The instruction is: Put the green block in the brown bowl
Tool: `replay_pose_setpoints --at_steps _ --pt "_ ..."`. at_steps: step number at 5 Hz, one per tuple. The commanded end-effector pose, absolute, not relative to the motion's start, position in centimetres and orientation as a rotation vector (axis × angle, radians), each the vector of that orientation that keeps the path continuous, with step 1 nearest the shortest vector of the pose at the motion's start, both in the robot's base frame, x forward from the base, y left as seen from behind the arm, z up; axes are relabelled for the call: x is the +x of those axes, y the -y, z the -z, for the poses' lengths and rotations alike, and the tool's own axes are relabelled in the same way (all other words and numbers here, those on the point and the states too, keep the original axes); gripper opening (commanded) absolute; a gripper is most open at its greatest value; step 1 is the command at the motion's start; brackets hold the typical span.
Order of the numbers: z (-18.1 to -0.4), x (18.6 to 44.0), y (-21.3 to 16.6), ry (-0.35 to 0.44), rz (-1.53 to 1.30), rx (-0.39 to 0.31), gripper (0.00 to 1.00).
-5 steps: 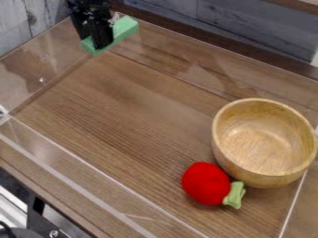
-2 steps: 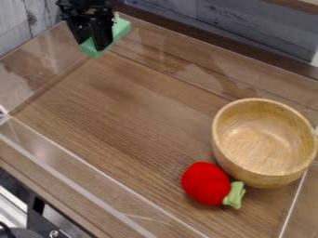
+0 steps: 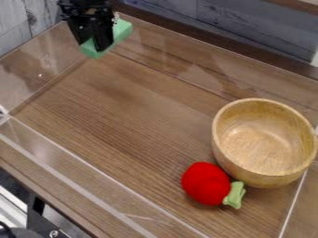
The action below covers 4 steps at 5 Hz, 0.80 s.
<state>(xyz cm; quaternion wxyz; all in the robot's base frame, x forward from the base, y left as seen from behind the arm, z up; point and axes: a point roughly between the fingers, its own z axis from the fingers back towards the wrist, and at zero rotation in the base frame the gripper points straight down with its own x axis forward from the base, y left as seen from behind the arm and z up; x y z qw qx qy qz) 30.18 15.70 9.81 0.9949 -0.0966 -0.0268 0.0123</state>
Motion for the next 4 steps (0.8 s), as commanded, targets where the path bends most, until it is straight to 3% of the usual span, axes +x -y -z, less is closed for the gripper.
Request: replay_pose_setpoints --at_steps 1,4 --pt "-12.4 30.4 -14.6 0.111 0.039 -0.16 0.0" --pt "-13.6 30.7 -12.7 0.125 -0.004 -0.172 0.0"
